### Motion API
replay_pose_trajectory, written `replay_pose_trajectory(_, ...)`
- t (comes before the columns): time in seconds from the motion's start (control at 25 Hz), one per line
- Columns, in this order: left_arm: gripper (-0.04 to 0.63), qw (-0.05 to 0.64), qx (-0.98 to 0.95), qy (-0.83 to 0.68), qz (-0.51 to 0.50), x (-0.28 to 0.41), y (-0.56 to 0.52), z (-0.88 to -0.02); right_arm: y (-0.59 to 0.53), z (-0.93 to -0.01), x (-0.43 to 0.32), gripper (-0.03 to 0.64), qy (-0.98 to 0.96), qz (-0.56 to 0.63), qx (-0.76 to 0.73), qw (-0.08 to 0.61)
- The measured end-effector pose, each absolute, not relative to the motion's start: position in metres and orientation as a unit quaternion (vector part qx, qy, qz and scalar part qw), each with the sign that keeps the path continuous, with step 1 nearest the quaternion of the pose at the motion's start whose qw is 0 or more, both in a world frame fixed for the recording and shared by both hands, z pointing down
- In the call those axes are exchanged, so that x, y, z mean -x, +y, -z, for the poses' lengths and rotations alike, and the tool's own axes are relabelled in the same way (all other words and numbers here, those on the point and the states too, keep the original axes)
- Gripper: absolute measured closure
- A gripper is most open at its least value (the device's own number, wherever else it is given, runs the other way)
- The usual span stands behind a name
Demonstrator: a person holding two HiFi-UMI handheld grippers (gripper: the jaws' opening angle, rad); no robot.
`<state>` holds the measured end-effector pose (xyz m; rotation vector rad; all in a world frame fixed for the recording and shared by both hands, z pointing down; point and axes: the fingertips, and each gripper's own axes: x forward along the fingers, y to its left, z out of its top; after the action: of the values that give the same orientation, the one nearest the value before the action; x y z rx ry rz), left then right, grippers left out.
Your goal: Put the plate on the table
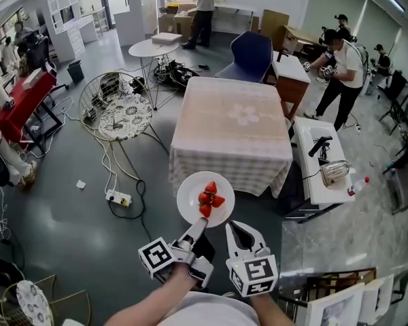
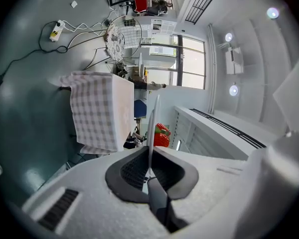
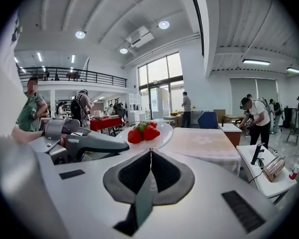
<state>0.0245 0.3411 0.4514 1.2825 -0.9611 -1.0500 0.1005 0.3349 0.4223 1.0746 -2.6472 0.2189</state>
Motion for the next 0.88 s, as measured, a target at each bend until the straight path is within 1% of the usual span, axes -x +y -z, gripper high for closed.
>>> replay_pose_trajectory(0.48, 0.575, 0.578, -0.539, -0.411, 0.454, 0.010, 0.312, -0.458, 0.304, -0.430, -0.073, 0.612, -0.911, -0.086, -0.378, 0.140)
replay_pose_trajectory(0.88, 0.577, 0.579, -0.532, -0.425, 0.448, 0.003, 0.259, -0.468, 0.249, -0.442, -0.078, 0.612, -0.914, -0.100, -0.370, 0.134)
